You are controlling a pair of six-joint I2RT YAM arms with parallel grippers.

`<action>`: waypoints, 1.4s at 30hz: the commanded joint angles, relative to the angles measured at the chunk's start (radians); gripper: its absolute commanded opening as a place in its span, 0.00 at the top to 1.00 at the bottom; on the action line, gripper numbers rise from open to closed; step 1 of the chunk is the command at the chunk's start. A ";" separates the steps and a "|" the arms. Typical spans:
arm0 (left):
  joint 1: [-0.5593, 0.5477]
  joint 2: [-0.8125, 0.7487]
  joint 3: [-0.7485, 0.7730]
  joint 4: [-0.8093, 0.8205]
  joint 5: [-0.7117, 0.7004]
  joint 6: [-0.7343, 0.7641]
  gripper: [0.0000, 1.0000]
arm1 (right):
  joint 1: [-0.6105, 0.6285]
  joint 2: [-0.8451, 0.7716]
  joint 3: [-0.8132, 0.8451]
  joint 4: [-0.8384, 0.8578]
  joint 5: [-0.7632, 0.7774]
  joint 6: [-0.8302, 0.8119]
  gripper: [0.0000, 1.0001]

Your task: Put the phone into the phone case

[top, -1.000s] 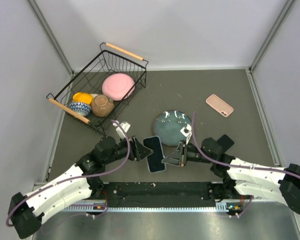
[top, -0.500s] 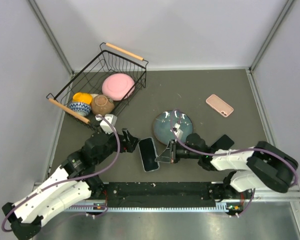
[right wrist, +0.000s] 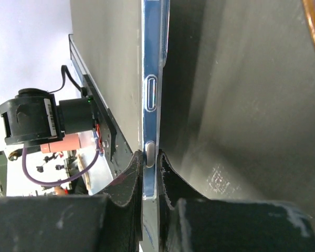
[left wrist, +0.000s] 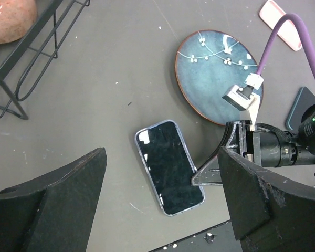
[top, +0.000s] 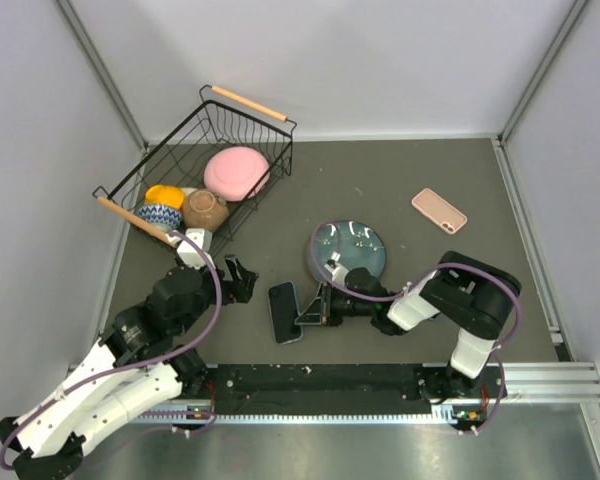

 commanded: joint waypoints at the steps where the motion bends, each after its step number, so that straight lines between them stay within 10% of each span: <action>1: 0.004 -0.019 0.022 -0.038 -0.037 0.012 0.08 | 0.033 -0.001 0.042 0.070 0.040 0.021 0.91; 10: 0.004 0.004 0.011 -0.032 -0.033 0.016 0.07 | 0.041 -0.181 0.040 -0.235 0.157 -0.092 0.58; 16: 0.004 0.024 0.002 -0.015 -0.002 0.012 0.13 | 0.040 -0.353 0.111 -0.542 0.261 -0.227 0.66; 23: 0.004 0.134 -0.022 0.083 0.134 0.016 0.67 | 0.012 -0.508 0.146 -0.717 0.370 -0.292 0.77; 32: 0.004 0.430 0.007 0.171 0.248 0.049 0.78 | -0.279 -0.688 0.278 -1.175 0.695 -0.493 0.40; 42: 0.002 0.769 0.060 0.235 0.177 -0.027 1.00 | -0.700 -0.594 0.447 -1.188 0.649 -0.648 0.39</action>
